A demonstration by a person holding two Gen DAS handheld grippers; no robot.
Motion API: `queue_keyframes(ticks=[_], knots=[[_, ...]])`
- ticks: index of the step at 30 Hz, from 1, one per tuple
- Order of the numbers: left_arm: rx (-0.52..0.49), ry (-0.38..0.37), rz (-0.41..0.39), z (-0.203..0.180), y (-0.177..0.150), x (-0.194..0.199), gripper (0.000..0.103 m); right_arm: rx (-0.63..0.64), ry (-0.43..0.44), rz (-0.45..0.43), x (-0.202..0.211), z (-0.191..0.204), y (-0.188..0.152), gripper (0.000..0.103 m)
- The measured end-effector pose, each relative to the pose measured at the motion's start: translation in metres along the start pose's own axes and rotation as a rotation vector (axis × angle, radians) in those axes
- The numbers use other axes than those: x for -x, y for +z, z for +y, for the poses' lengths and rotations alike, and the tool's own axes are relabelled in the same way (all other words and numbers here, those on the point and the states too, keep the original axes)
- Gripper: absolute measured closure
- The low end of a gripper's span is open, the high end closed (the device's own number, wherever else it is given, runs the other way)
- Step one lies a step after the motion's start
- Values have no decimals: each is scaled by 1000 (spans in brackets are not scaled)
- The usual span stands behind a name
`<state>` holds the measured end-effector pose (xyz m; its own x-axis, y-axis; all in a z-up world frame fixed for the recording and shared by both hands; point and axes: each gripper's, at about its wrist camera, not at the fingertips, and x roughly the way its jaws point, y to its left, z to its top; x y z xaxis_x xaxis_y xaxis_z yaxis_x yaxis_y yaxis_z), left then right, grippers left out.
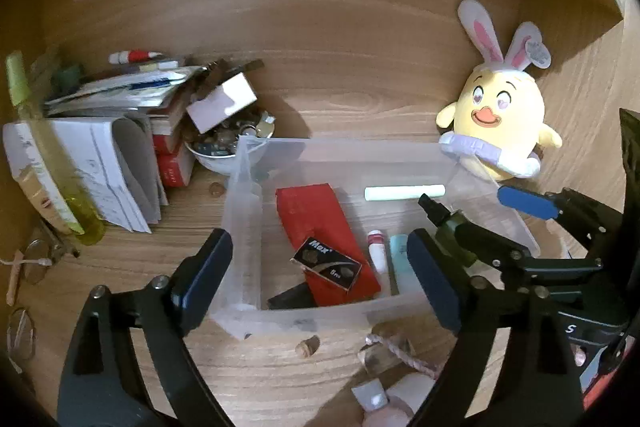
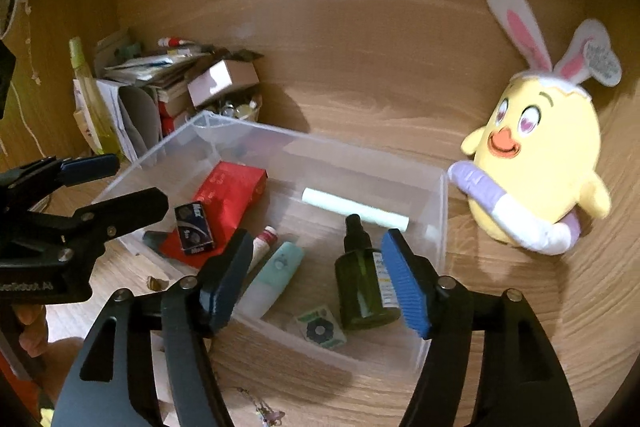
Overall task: Organize objects
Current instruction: 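Carry both items over the clear box and open both tools to release, then grasp the pink-white bottle with left tool while right tool grasps white tape roll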
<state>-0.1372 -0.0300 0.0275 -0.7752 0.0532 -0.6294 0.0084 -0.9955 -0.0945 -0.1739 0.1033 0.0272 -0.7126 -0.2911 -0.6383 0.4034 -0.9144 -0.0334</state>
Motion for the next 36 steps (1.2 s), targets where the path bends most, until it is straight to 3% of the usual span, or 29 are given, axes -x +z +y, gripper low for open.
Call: queue_keyframes(ticks=[4,12,24,34,36], knots=[[-11,2,-5,1,-5,12,11,20,-6,-37,17,5,-1,27],[-35,0,19,5,-27,29,8,63,-2,-81,46,15,-15,26],[-81,49,88,13,-75,32,8,54,68,-52,54,31,-55,27],[-59,78,153,29,-116,39,8,97,158,31,33,65,-80,58],[-57,82,150,29,-119,41,8,102,177,48,28,70,-81,60]])
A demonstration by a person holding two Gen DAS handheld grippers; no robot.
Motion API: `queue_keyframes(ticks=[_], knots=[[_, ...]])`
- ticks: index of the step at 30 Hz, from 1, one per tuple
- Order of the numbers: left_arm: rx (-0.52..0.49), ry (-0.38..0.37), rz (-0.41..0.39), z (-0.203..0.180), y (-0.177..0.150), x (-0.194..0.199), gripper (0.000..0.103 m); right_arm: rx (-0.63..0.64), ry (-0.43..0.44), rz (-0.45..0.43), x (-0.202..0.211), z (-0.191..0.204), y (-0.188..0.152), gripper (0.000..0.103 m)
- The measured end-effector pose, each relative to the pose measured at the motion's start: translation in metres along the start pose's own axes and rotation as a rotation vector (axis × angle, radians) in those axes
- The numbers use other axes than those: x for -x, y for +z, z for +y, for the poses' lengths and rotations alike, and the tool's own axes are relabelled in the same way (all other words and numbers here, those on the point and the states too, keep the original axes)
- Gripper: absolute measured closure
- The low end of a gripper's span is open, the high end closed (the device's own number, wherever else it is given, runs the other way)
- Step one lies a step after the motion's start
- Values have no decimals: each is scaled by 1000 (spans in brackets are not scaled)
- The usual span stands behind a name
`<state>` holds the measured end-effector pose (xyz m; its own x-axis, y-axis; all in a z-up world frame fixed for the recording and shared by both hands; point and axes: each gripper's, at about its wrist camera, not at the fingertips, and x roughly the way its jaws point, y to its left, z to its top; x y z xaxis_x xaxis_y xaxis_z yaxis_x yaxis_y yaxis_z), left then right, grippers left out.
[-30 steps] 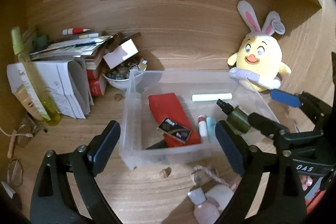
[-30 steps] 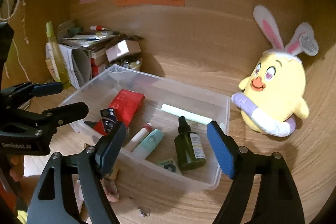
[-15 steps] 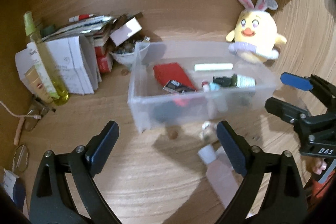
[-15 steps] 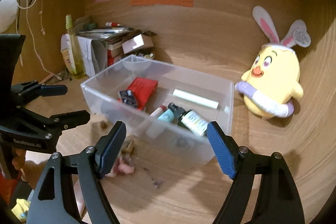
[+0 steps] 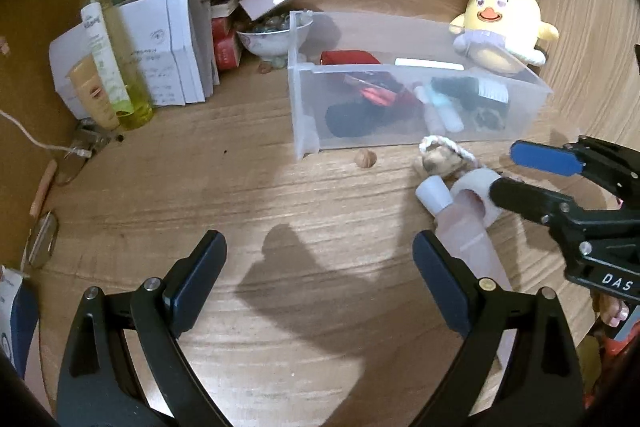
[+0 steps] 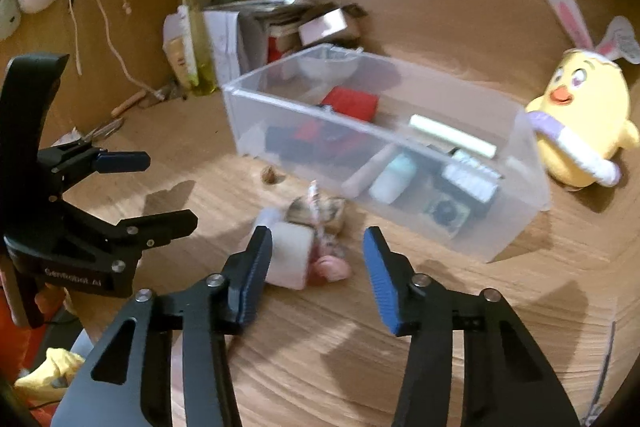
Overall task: Organize objects
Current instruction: 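Grasp the pink-white bottle with left tool while right tool grasps white tape roll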
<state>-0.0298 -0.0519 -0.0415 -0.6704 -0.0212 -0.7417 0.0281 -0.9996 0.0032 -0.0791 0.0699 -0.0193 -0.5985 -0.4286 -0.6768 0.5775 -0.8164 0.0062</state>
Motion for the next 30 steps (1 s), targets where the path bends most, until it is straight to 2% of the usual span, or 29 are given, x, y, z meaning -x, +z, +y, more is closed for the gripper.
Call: queue_keyframes(ticks=[4,7,13,16,21,30], knots=[[9,-17,7,1,-2,0,8,17,15,7,-2,7,0,64],[10,-22,6,-1,-1,-1,8,17,1,6,0,8,2,64],[9,-37,12,-5,0,-3,8,10,30,32,-4,9,0,65],[5,-47,22,-7,1,-5,8,0,48,71,-13,9,-2,81],[-23,-56,36,-16,4,-8,8,0,55,33,-2,8,-2,81],[-41,-129,69,-42,25,-22,9,-52,26,-39,33,-9,-5,81]])
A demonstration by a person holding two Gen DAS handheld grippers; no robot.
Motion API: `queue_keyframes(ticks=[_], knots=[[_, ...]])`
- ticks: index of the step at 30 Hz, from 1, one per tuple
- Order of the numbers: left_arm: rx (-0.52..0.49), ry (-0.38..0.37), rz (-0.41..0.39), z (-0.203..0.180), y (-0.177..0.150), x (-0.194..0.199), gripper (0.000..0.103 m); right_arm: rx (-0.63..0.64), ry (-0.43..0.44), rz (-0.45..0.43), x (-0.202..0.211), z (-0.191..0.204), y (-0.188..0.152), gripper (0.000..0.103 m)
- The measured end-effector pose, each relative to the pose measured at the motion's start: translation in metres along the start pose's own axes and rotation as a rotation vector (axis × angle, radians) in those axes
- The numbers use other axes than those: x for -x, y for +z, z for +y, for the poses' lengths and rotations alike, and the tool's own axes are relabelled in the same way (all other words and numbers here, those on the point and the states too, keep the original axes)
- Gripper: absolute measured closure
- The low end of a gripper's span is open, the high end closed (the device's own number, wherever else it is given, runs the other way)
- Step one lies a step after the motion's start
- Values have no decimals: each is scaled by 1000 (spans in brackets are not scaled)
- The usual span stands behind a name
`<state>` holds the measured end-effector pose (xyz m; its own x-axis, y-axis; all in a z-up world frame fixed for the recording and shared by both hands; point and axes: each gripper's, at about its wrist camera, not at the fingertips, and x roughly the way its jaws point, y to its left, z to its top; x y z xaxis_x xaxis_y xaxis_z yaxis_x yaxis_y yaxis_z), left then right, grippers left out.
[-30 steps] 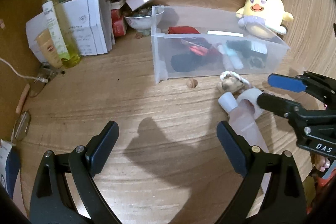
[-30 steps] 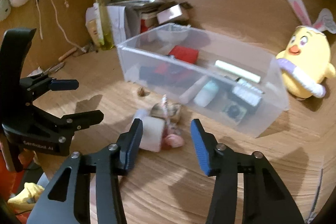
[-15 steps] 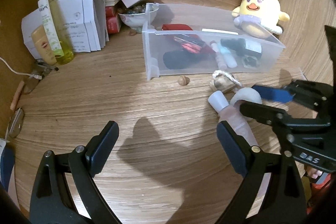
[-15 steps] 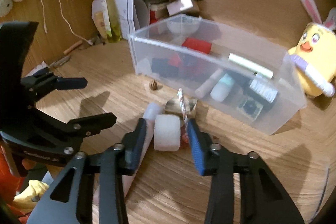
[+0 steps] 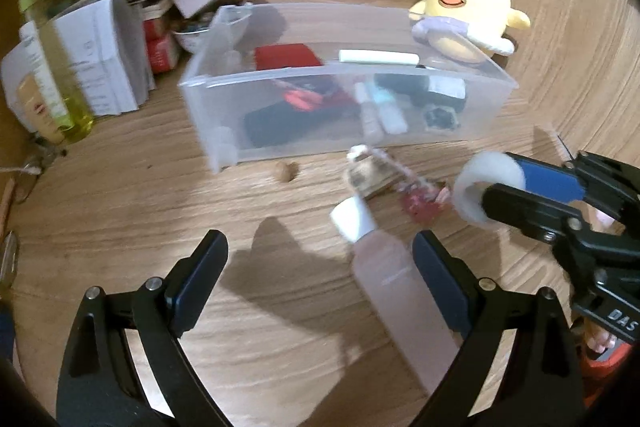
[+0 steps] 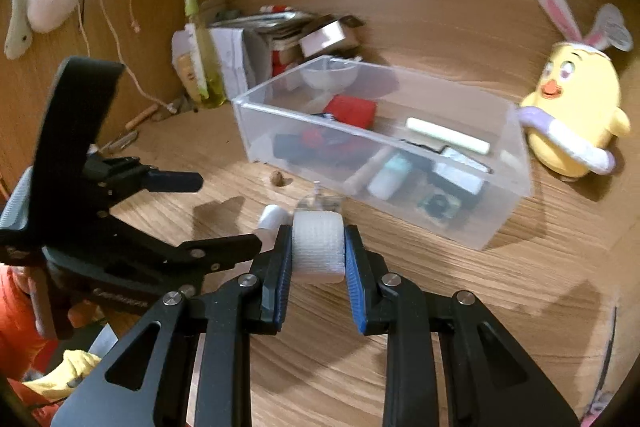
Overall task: Organize objects
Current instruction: 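Grasp the pink-white bottle with left tool while right tool grasps white tape roll, then carry bottle and tape roll into the clear box and open both tools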
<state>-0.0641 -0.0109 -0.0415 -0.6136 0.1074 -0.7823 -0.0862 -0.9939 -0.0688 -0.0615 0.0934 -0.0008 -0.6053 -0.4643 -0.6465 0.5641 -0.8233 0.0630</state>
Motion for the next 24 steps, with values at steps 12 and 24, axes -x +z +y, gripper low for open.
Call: queue_keyframes(ticks=[12,24], knots=[[-39,-34,37,-14,4,-20,80,-81,-40,-27,16,-34,-10,80],[19,-34,-42,3,-8,14,83,-94,-44,-45,15,-33,-6,81]])
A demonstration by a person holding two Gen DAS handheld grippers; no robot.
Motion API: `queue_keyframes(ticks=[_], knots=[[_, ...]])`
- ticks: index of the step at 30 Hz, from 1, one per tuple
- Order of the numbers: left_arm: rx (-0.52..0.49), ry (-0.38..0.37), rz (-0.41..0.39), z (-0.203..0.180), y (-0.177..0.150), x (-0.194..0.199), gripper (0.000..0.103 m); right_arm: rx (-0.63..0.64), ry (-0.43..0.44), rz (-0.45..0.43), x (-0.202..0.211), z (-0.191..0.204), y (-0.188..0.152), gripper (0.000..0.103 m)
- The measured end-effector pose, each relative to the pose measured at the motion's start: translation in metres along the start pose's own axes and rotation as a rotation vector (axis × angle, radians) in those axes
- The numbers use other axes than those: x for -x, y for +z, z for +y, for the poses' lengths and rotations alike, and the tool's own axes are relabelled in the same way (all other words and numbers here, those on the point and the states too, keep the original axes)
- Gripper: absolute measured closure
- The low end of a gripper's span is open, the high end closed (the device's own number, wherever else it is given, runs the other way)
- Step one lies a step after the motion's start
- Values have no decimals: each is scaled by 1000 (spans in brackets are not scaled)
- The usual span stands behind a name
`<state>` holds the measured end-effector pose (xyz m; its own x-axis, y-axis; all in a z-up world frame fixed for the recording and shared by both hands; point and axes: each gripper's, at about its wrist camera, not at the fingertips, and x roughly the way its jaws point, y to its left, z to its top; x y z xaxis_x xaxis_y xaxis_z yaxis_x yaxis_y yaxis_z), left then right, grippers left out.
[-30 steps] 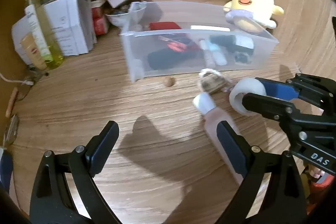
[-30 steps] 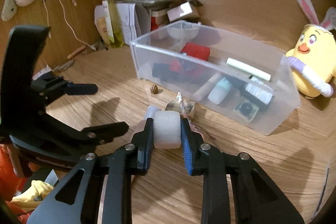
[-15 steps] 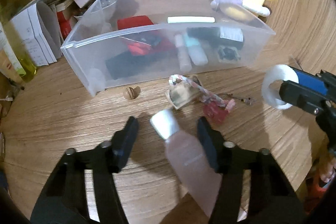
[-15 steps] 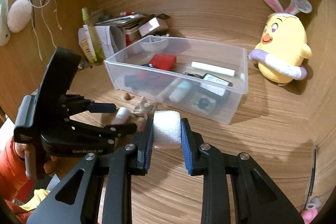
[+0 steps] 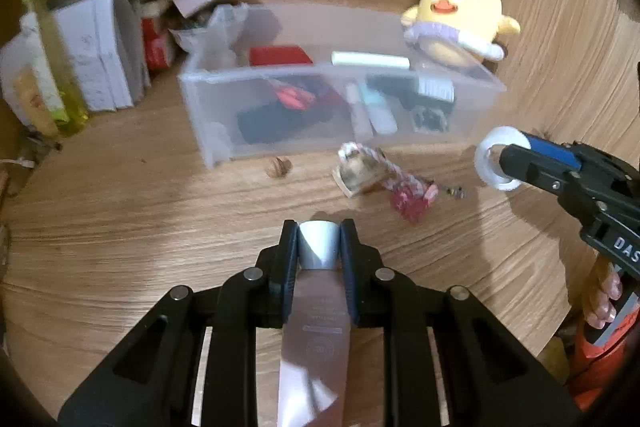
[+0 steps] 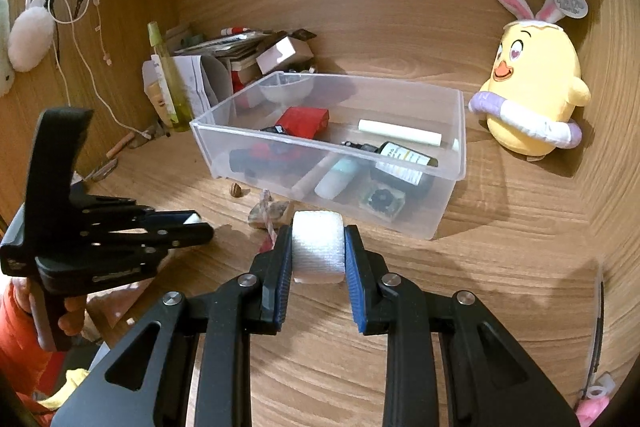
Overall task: Organize objects
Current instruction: 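Carry bottle and tape roll into the clear box and open both tools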
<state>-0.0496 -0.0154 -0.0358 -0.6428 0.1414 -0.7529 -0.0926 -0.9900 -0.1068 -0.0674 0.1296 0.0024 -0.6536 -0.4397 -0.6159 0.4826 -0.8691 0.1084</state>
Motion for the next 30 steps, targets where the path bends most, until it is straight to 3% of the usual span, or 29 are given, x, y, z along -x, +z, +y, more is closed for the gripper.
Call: queue_keyframes(ticks=[13,30], knots=[[9,15,-194,6,21,66,83,-7,-17,-61,10,-2,21,81],[25,14,-344,7,52,109,83,-11,-37,-147,22,-8,56,81]])
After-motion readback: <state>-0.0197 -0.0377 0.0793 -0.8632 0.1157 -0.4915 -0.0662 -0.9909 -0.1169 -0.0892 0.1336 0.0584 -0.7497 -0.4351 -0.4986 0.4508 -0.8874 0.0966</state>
